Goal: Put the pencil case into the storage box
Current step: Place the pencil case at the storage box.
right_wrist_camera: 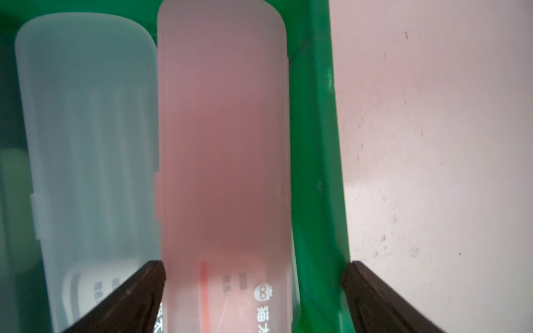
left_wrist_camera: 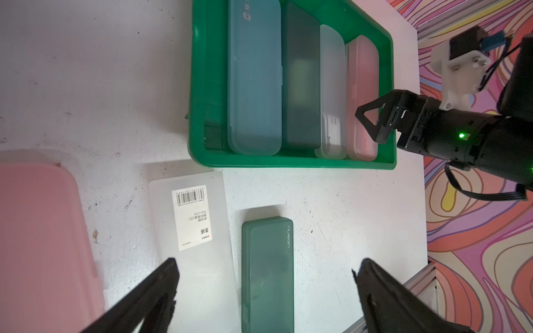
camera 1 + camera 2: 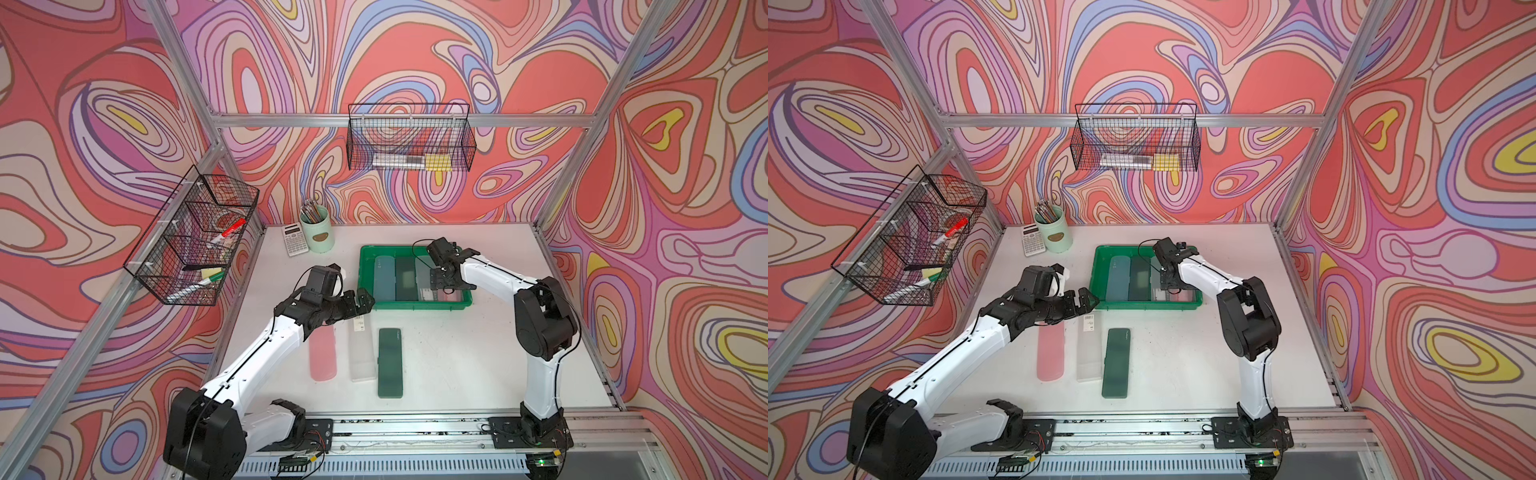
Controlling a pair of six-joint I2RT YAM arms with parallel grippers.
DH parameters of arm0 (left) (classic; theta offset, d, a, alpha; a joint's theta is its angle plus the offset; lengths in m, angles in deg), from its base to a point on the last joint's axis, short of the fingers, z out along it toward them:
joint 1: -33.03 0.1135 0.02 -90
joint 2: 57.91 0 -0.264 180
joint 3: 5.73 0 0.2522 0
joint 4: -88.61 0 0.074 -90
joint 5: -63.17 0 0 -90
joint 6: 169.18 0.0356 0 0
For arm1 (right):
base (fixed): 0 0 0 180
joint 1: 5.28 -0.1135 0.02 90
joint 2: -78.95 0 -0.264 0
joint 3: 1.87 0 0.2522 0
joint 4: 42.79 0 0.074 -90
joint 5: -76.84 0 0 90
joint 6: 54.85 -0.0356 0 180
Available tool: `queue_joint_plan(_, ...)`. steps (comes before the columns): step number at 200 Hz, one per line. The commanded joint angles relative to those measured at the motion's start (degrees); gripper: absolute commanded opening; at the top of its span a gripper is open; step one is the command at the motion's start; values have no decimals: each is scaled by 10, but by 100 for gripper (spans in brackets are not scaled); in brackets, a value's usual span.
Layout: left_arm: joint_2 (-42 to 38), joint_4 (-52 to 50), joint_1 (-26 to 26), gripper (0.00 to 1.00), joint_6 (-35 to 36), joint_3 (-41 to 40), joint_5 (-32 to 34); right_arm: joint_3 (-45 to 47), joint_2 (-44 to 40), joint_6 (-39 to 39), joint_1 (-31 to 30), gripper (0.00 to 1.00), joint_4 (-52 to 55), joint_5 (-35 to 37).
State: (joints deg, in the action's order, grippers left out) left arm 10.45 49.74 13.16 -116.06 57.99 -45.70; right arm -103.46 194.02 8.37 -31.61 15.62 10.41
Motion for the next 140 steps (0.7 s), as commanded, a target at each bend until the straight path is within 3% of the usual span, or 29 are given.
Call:
queue_joint_plan(1, -1, -15, 3, 99, 12, 5, 1, -6, 18, 1, 1, 98, 18, 20)
queue_joint_plan(77, 12, -41, 3, 99, 14, 10, -16, -24, -14, 7, 1, 98, 45, 60)
queue_joint_plan(111, 0, -74, 3, 99, 11, -8, -24, -14, -91, -17, -8, 98, 50, 14)
queue_joint_plan(140, -27, -106, 3, 99, 9, -28, 3, 45, -186, -91, -51, 98, 51, -15)
